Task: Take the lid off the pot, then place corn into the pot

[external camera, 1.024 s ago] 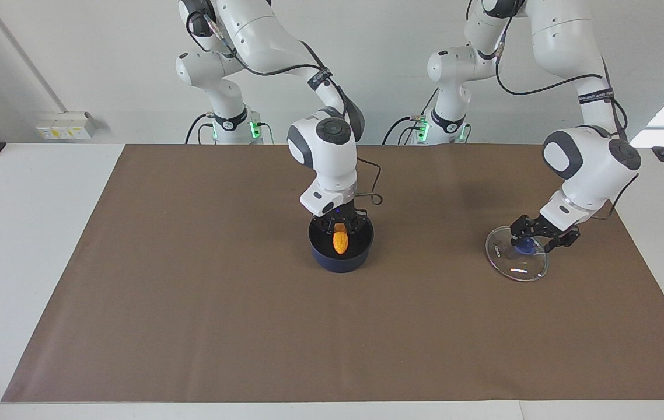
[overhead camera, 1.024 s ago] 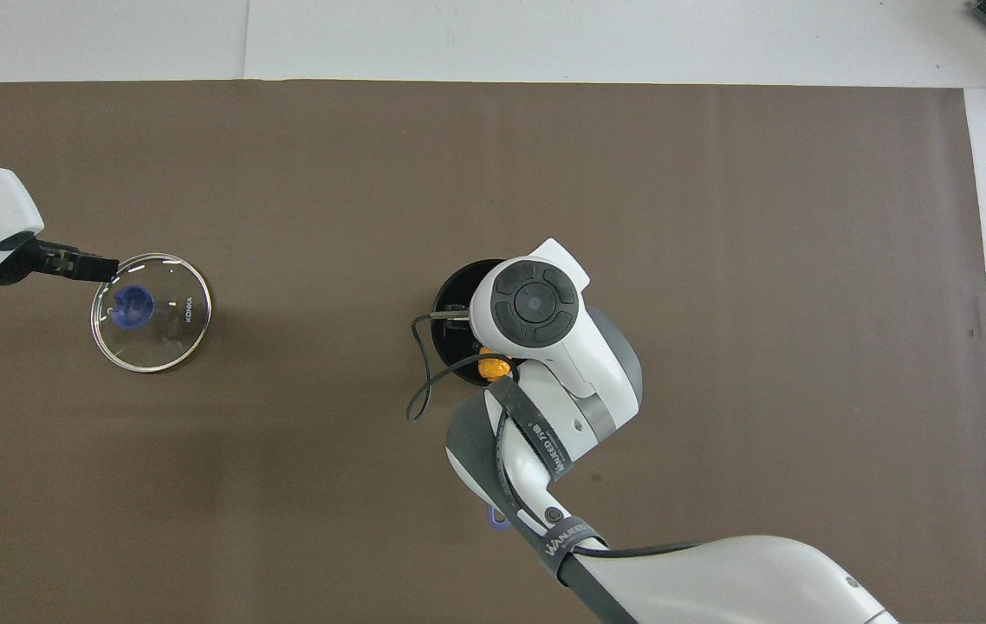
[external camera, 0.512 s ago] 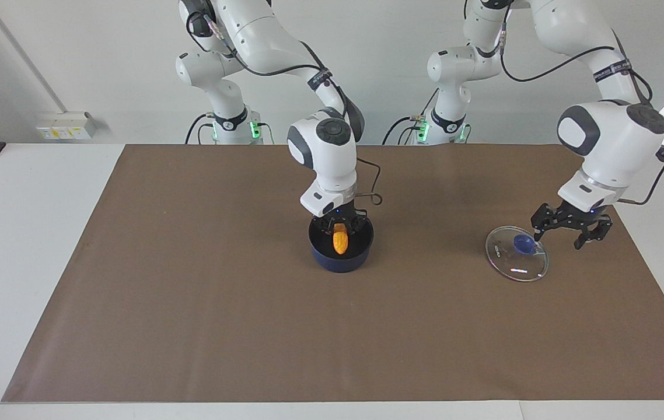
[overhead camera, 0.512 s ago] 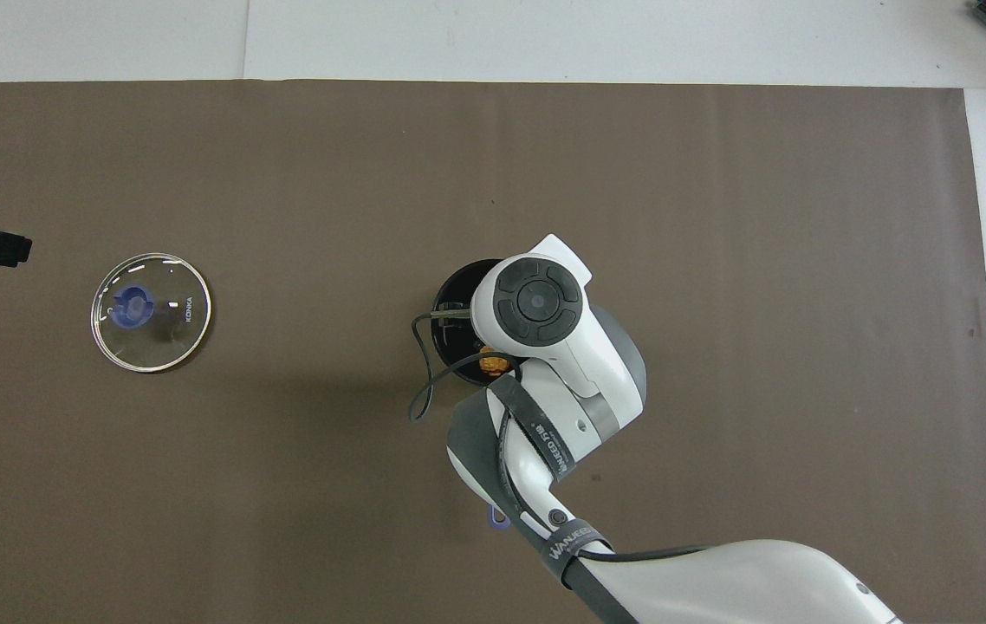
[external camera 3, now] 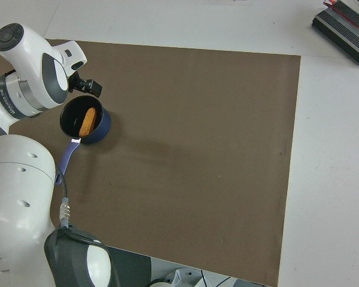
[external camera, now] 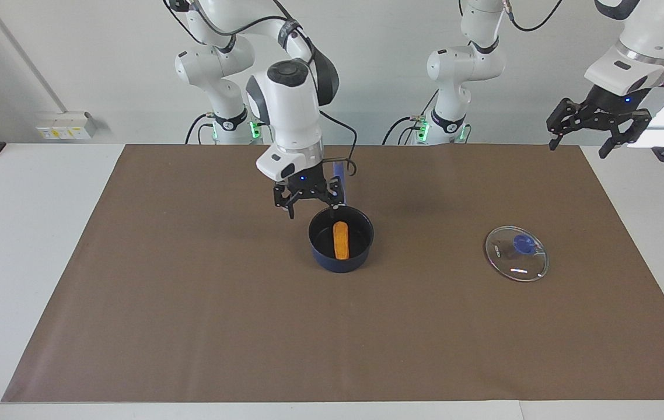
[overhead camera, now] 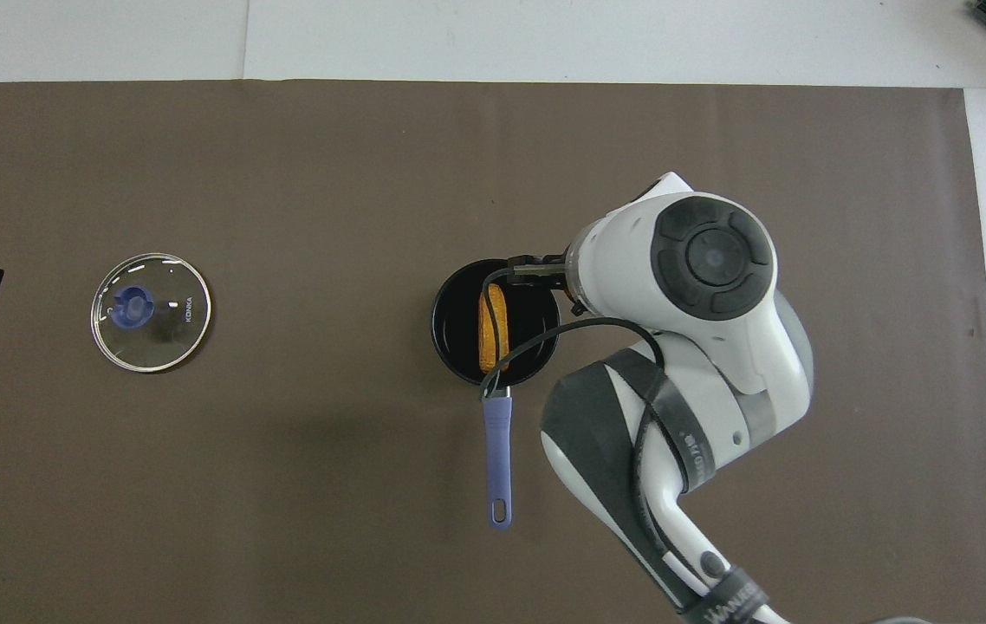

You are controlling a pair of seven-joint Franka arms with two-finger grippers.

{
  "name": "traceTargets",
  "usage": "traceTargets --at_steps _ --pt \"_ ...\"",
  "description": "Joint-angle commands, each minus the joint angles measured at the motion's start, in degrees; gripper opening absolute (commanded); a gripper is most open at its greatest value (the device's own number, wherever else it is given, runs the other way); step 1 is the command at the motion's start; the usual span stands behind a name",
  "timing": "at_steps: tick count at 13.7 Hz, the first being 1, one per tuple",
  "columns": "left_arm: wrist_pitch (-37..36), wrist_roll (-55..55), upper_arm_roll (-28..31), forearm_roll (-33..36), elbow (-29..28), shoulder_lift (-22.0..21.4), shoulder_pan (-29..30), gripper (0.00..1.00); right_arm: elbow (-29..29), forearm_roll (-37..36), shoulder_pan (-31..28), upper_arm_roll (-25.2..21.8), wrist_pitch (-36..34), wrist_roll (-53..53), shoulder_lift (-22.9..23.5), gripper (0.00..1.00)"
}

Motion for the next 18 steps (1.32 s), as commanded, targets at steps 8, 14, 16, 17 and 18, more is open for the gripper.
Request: traceTargets --at_steps 8,14,16,17,18 --pt "-2.5 -2.5 1.0 -1.3 1.1 -1.8 -2.8 1.00 -1.0 -0.6 -14.0 0.4 -16.4 -21.5 -12.3 1.00" --pt "-2.6 -2.8 3.3 -1.3 1.1 -2.5 -5.4 1.00 -1.7 -0.3 -20.0 0.4 -26.4 -26.7 -14.3 1.00" --pt "-2.7 -2.8 4.2 -1.3 1.0 -2.8 -6.7 1.00 -3.7 0.4 -22.8 0.4 -27.5 -26.9 -15.6 1.00" --pt "-2.5 -2.9 5.7 -1.2 1.0 -3.2 -8.2 1.00 -4.7 0.5 -24.3 0.5 -27.4 -27.9 -16.2 1.00" --pt "-2.5 -2.9 6.3 -1.2 1.0 -3.2 -8.6 1.00 -4.7 0.5 -25.5 0.5 -27.4 -30.1 -16.2 1.00"
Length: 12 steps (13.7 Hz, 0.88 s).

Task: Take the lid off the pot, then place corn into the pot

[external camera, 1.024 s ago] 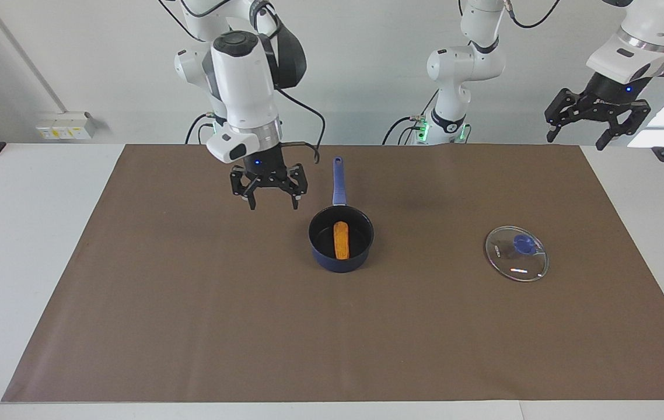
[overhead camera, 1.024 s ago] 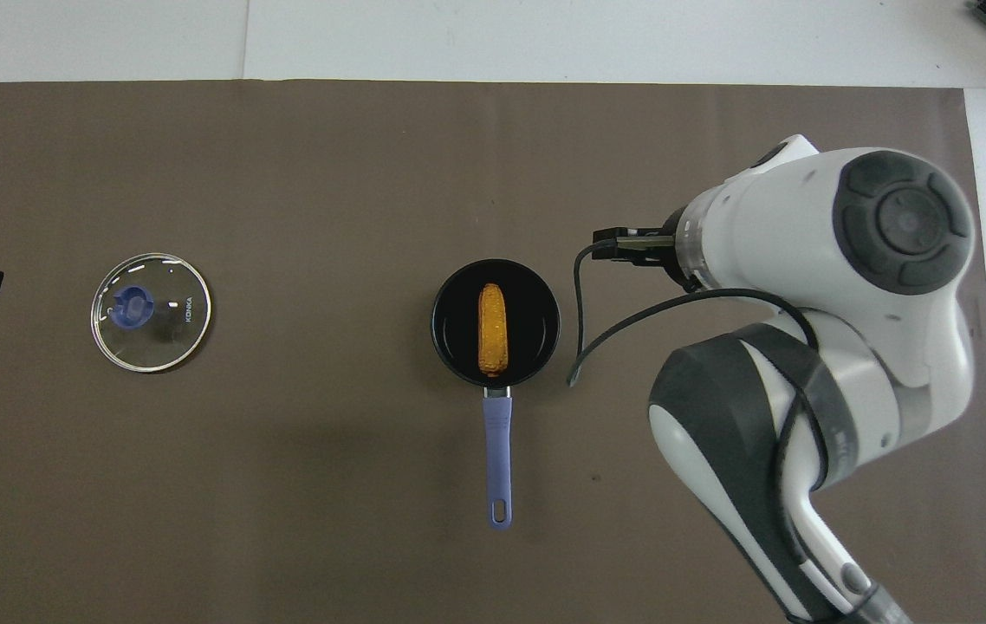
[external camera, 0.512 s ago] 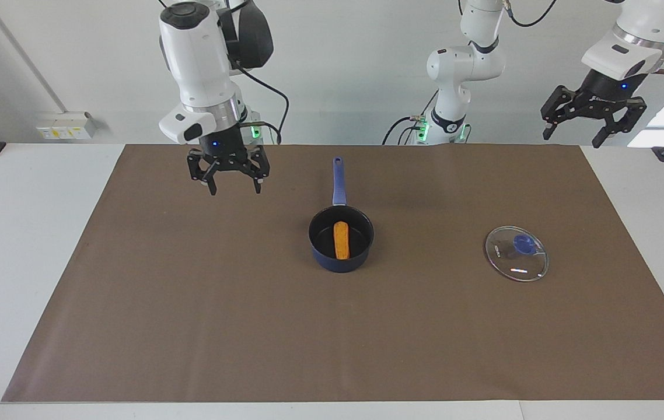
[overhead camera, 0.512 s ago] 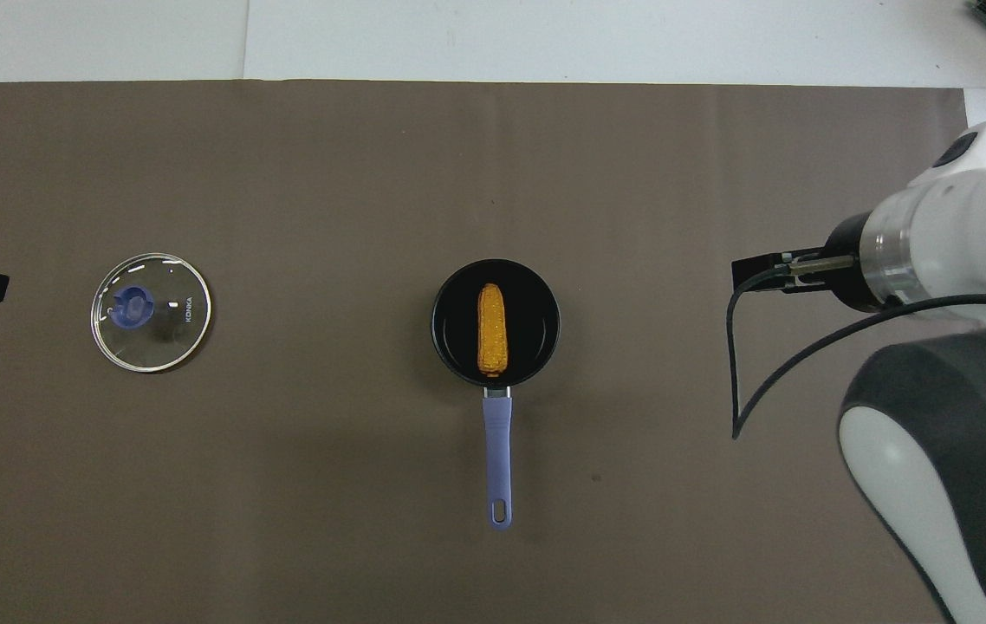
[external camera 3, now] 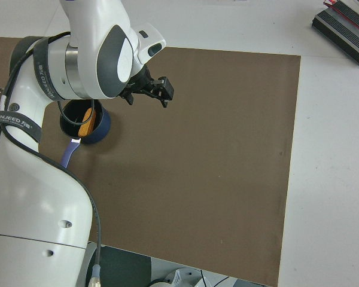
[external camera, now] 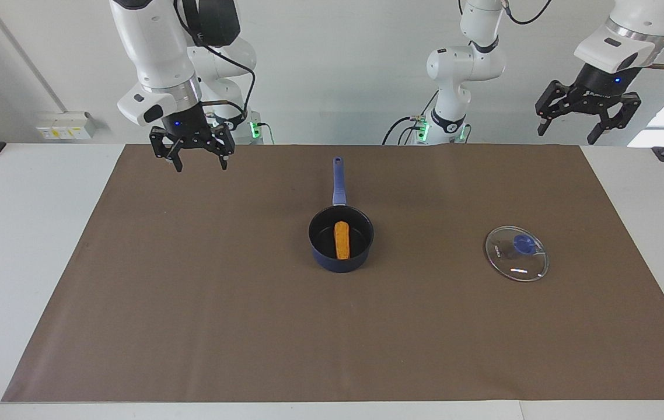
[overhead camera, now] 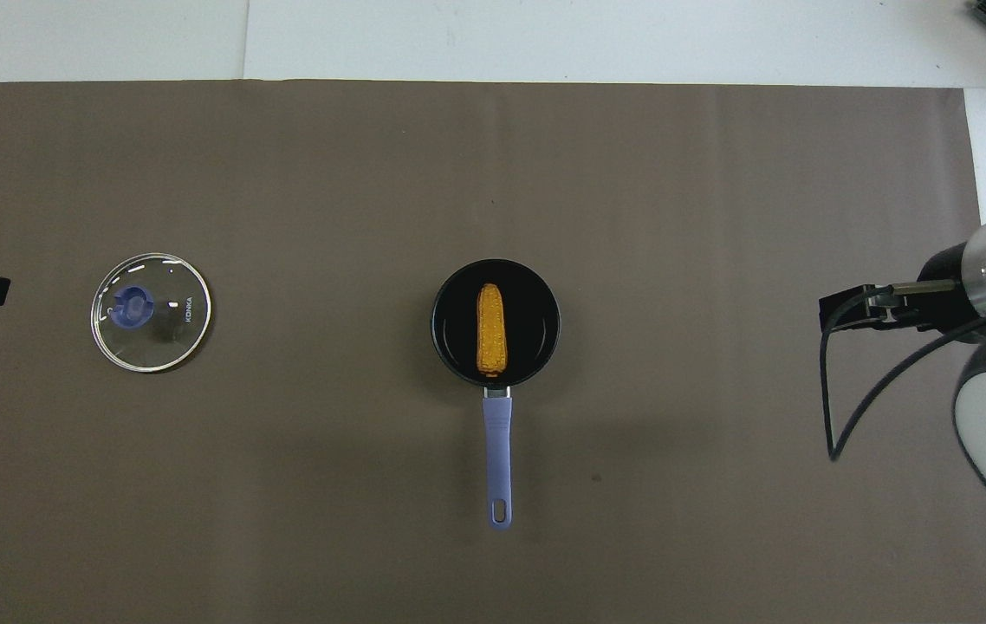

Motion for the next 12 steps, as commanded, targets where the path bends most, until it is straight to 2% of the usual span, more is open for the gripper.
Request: traceTargets --at_steps 1,5,7,12 --pt "-1.1 -0.9 2.6 -0.2 0.5 -0.7 -3.5 1.00 -2.6 0.7 -4.0 0.7 0.3 -5.3 -2.3 1.00" --pt "-2.0 -1.9 2.5 0.1 0.5 -0.6 -3.6 1.00 2.8 1.4 -4.8 0.5 1.2 -5.0 -1.7 1.00" --pt "-4.5 -2.4 1.8 0.3 0.5 -0.3 -2.6 1.00 7.6 1.6 -5.0 0.4 0.2 -4.9 -1.6 1.00" --pt "-6.4 -4.3 2.1 0.3 0.7 -0.1 -2.9 1.00 7.1 1.4 -4.5 -0.5 -2.8 -5.2 -2.5 1.00"
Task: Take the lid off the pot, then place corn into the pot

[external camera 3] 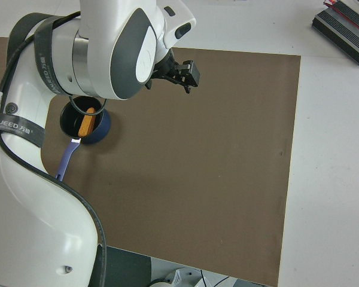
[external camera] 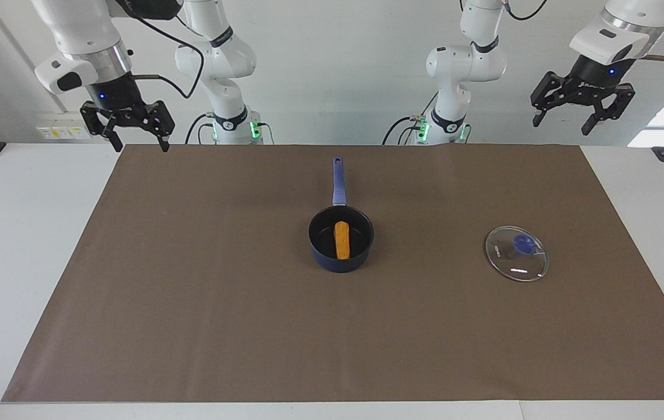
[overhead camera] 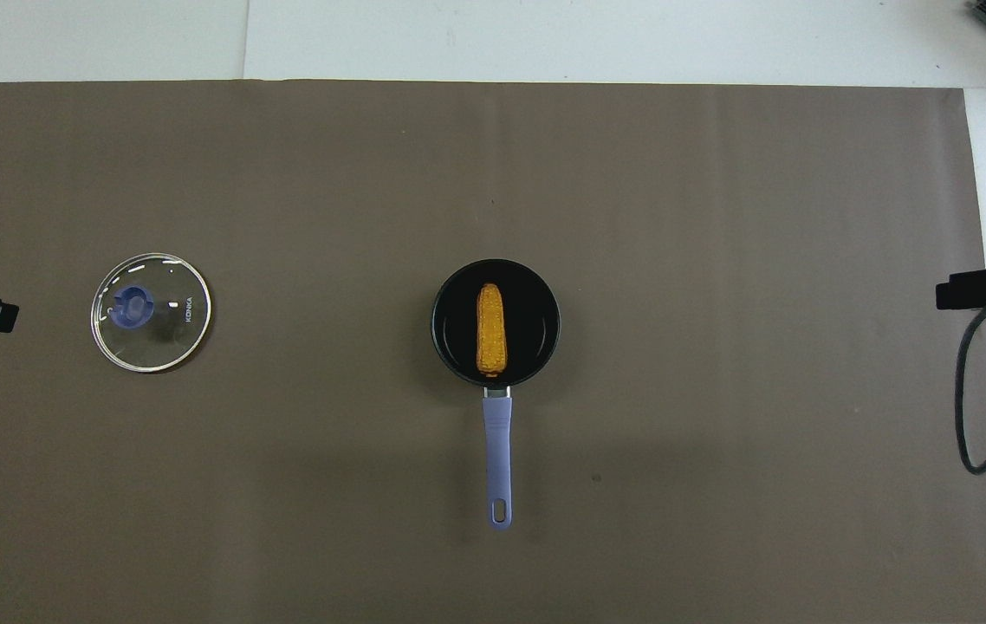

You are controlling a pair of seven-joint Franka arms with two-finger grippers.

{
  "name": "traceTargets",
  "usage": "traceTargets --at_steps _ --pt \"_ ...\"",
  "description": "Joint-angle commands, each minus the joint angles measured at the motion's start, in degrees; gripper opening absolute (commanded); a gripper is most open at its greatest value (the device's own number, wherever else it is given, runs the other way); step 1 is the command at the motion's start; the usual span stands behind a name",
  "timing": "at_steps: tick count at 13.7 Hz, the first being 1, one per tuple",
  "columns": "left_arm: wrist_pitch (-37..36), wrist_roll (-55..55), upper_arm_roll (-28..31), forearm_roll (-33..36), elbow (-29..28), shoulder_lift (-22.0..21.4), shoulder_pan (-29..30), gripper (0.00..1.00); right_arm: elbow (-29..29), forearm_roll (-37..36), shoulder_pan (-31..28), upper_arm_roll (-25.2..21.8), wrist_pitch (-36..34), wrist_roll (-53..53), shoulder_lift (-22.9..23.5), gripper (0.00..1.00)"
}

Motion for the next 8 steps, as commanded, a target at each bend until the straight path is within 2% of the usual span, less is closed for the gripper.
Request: traceTargets --at_steps 1,5,8 --pt "-1.7 -1.8 0.4 0.3 1.1 0.1 -0.5 1.00 0.1 1.0 -0.4 0.0 -1.0 -1.4 -0.1 1.00" --pt "-2.7 -2.1 0.1 0.4 1.1 -0.3 -0.5 1.00 0.1 1.1 -0.4 0.2 -1.1 -1.1 0.0 1.00" --pt "-2.6 -2.2 0.1 0.5 1.1 -0.5 -0.6 1.00 0.3 1.5 -0.5 -0.2 -4.7 -1.2 0.0 1.00"
